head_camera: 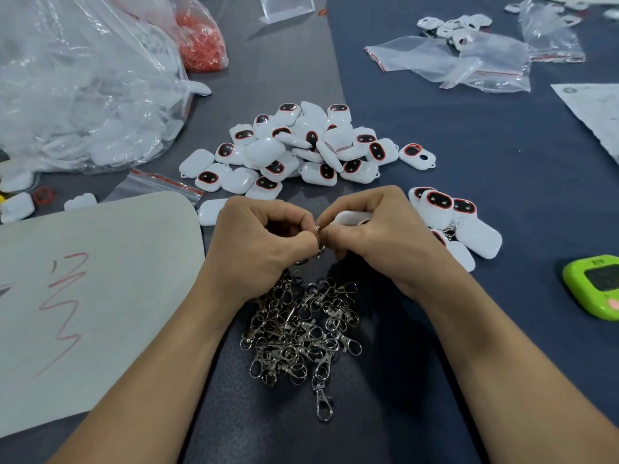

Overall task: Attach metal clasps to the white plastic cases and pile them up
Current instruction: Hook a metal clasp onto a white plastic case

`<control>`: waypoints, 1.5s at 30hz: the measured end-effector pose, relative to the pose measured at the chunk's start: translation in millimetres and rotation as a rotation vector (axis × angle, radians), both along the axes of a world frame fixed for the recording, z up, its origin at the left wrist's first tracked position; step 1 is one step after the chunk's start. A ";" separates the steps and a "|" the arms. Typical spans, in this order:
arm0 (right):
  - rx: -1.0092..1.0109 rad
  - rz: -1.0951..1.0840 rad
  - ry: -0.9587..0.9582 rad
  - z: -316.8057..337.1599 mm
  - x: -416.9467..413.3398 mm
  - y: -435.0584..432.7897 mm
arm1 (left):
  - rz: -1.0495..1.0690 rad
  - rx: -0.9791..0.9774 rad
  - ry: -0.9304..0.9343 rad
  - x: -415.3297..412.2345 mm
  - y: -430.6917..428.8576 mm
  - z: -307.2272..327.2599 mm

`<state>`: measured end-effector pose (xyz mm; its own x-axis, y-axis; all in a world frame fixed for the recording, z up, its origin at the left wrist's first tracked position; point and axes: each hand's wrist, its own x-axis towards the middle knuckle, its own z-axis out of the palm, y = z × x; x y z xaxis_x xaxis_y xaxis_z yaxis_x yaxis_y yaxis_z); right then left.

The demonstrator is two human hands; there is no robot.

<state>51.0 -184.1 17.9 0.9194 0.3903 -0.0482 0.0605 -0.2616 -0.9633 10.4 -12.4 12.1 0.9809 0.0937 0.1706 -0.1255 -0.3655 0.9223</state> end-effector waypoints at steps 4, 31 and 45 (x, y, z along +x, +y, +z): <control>0.035 -0.124 0.037 -2.1 3.9 -1.3 | 0.196 0.318 -0.158 -2.1 0.6 -4.0; -0.118 -0.184 -0.078 -10.9 13.0 -4.0 | -0.069 0.427 -0.001 20.6 9.6 -14.7; -0.138 -0.130 -0.100 -8.6 14.2 -7.0 | -0.053 0.404 0.027 20.4 10.9 -16.5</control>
